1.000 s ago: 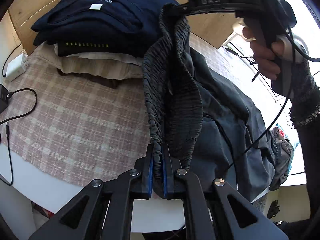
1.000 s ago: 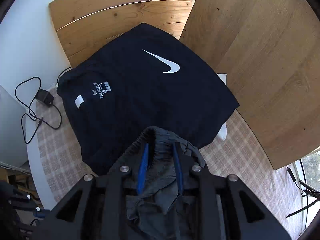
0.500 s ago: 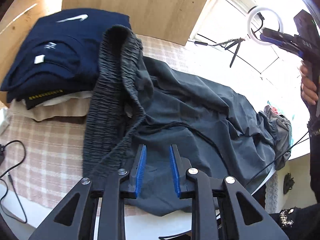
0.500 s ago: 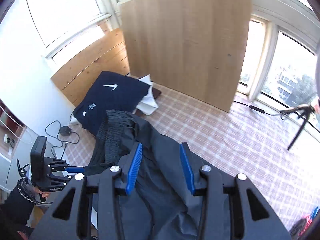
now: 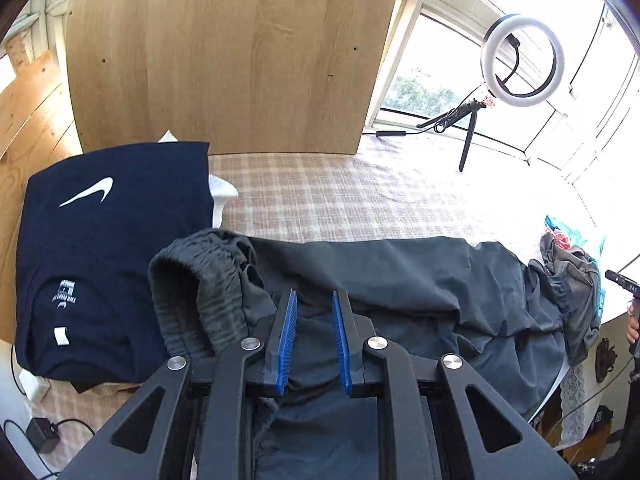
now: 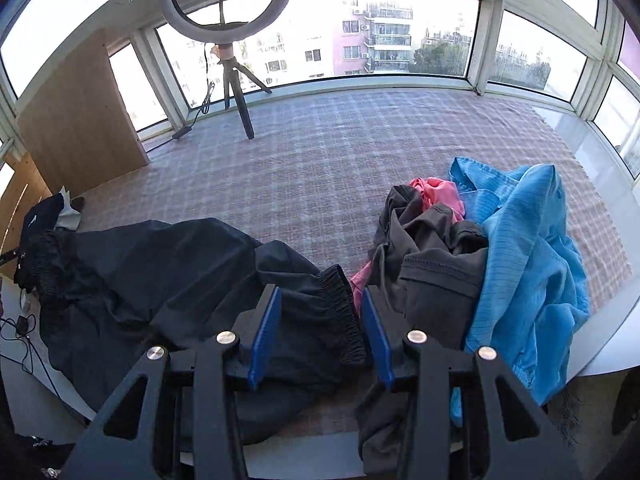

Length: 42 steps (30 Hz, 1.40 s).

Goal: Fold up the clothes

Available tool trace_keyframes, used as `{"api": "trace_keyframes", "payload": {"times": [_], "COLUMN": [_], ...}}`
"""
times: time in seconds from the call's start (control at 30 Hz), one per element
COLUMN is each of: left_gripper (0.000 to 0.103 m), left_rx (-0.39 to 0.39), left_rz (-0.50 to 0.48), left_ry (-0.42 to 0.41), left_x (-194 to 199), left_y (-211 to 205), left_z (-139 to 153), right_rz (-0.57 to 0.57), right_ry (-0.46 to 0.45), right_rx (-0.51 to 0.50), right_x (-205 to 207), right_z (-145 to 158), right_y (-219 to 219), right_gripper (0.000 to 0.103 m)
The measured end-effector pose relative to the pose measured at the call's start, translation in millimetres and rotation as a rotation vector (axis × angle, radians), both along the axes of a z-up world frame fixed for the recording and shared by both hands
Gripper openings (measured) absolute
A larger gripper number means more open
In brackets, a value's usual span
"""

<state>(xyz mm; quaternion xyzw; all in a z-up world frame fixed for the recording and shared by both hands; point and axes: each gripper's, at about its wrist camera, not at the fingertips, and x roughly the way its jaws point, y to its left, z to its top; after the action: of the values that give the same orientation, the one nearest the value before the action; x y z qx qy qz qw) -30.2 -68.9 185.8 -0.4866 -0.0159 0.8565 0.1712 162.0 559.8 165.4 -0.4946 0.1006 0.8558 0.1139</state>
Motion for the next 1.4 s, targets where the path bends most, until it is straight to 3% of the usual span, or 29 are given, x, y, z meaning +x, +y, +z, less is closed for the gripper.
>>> {"api": "trace_keyframes", "payload": {"times": [0.33, 0.4, 0.43, 0.47, 0.5, 0.6, 0.7, 0.97, 1.1, 1.17, 1.4], "left_gripper": [0.020, 0.020, 0.020, 0.020, 0.020, 0.020, 0.020, 0.023, 0.024, 0.029, 0.030], "left_rx": [-0.057, -0.070, -0.076, -0.089, -0.109, -0.137, -0.136, -0.251, -0.257, -0.260, -0.269], "left_rz": [0.139, 0.173, 0.184, 0.193, 0.202, 0.231, 0.258, 0.269, 0.271, 0.272, 0.276], "left_ry": [-0.092, -0.100, -0.106, -0.113, -0.117, -0.113, -0.095, -0.087, -0.103, -0.112, -0.140], "left_x": [-20, -14, -12, -10, -9, -13, -26, -57, -56, -55, -51], "left_y": [47, 48, 47, 45, 43, 31, 15, -1, -4, -5, -11], "left_z": [-24, -27, -28, -28, -28, -23, -17, -28, -38, -42, -59], "right_rz": [0.342, 0.366, 0.369, 0.371, 0.373, 0.380, 0.328, 0.080, -0.043, -0.105, -0.145], "right_ry": [-0.238, -0.238, -0.227, -0.217, -0.206, -0.174, -0.090, 0.016, 0.069, 0.096, 0.036], "right_rx": [-0.011, -0.023, -0.031, -0.038, -0.046, -0.069, -0.022, 0.000, 0.011, 0.017, -0.008], "right_x": [-79, -84, -84, -85, -85, -86, -94, -131, -150, -160, -178], "right_z": [-122, -125, -122, -119, -116, -106, -71, -52, -42, -37, -63], "right_y": [2, 4, 6, 7, 9, 13, 31, 98, 132, 148, 159], "right_gripper": [0.046, 0.045, 0.040, 0.018, 0.011, 0.009, 0.008, 0.008, 0.008, 0.008, 0.008]}}
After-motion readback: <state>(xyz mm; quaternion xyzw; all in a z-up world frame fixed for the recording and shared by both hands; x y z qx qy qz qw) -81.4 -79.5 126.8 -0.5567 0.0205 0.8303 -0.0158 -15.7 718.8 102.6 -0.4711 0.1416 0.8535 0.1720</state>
